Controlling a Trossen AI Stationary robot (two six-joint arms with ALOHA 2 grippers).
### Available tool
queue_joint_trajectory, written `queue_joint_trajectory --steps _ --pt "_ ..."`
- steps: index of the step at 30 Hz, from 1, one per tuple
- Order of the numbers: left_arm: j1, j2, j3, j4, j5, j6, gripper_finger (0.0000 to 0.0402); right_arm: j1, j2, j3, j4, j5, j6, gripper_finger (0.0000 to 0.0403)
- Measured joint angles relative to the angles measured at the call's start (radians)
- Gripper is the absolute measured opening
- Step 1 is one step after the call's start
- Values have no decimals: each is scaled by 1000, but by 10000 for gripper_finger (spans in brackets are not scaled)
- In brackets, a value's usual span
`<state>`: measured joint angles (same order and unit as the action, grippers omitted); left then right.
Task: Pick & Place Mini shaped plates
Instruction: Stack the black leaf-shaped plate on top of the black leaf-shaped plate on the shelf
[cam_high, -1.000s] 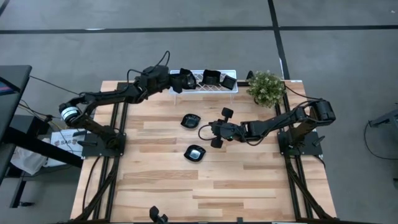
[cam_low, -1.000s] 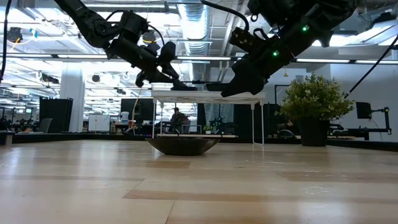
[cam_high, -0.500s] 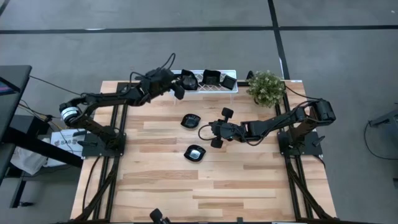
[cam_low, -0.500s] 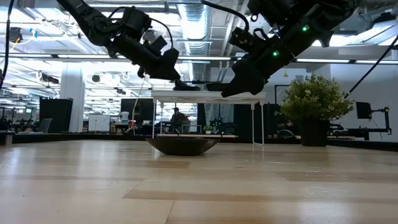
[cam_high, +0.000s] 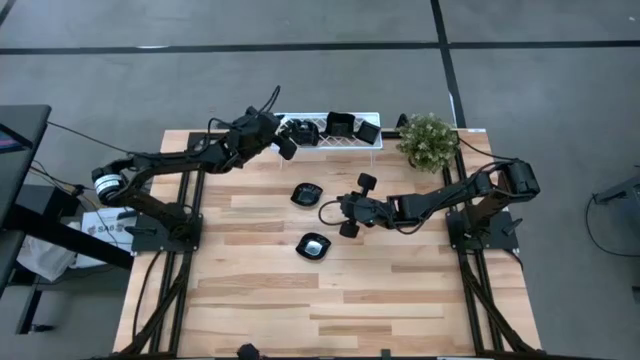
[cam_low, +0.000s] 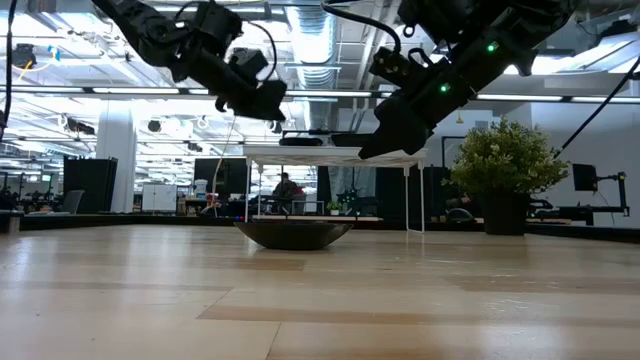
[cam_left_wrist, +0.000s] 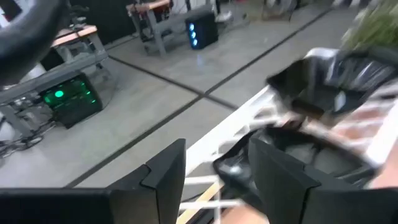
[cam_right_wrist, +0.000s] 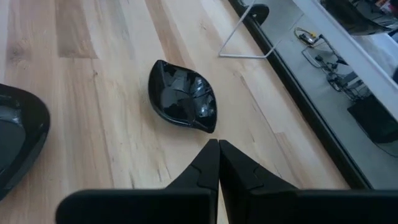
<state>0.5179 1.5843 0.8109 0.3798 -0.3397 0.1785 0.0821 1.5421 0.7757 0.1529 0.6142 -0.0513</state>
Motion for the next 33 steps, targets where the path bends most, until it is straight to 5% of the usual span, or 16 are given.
queue_joint_trajectory --steps 10,14,20,26,33 --pt "-230 -246 -216 -1 145 -61 171 48 1 -15 -22 8 -36 0" --pt "-322 -337 -328 4 286 -112 172 55 1 -15 -12 -192 -75 0" --pt "-446 -381 -464 129 312 -218 170 54 1 -16 45 -500 4 6" --pt "-520 -352 -564 294 248 -266 170 53 9 -16 78 -502 69 52" --pt "-522 -321 -571 309 79 -248 168 27 71 -16 115 -337 6 98"
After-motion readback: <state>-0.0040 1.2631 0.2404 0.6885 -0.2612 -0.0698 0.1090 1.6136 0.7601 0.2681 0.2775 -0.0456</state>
